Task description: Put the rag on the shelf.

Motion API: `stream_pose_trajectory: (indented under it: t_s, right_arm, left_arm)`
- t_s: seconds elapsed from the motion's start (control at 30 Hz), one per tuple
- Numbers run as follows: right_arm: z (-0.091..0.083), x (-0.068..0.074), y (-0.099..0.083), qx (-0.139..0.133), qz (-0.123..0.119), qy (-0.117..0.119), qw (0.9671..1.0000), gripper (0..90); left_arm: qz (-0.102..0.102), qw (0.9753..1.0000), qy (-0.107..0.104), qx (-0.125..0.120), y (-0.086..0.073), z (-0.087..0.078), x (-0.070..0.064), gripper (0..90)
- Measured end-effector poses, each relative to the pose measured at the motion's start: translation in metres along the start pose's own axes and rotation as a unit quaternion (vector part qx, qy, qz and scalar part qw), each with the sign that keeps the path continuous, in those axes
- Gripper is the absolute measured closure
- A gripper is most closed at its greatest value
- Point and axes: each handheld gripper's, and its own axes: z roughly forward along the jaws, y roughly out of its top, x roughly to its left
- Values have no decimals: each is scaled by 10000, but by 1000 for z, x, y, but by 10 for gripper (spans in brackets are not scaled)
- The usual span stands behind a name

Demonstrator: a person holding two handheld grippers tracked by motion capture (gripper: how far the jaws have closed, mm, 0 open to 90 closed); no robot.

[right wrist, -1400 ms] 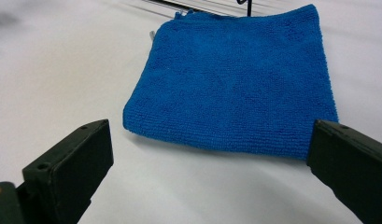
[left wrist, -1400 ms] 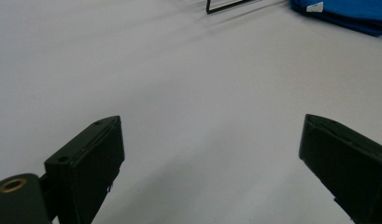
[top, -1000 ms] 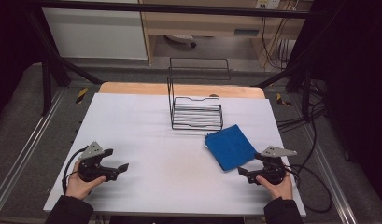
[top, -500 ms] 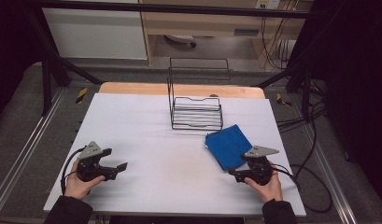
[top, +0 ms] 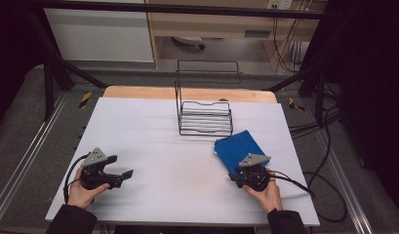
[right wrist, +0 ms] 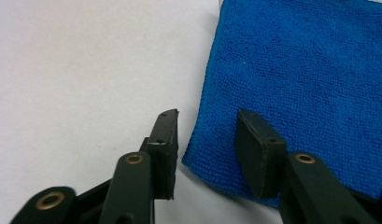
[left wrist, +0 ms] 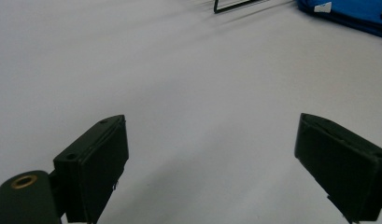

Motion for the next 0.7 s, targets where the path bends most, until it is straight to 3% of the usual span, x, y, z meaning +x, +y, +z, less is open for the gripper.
stream_pose_trajectory:
  t_s: [0.23, 0.27, 0.3, 0.47, 0.7]
  right_arm:
    - [3, 2, 0, 58, -204, -189, 9996, 690]
    - [3, 3, 0, 81, -295, -269, 9992, 748]
    - [3, 3, 0, 81, -295, -269, 9992, 748]
    - [3, -4, 3, 180, -61, -225, 9996, 835]
    - [-1, -6, 7, 95, 209, -145, 9996, 851]
  left_arm:
    - [-22, 10000, -9, 14, 0, 0, 0, 105]
    - [-21, 10000, -7, 24, 0, 1, 0, 105]
    - [-21, 10000, -7, 24, 0, 1, 0, 105]
    - [-29, 10000, 7, 15, 0, 0, 0, 109]
    - [-25, 10000, 20, 0, 0, -1, 1, 110]
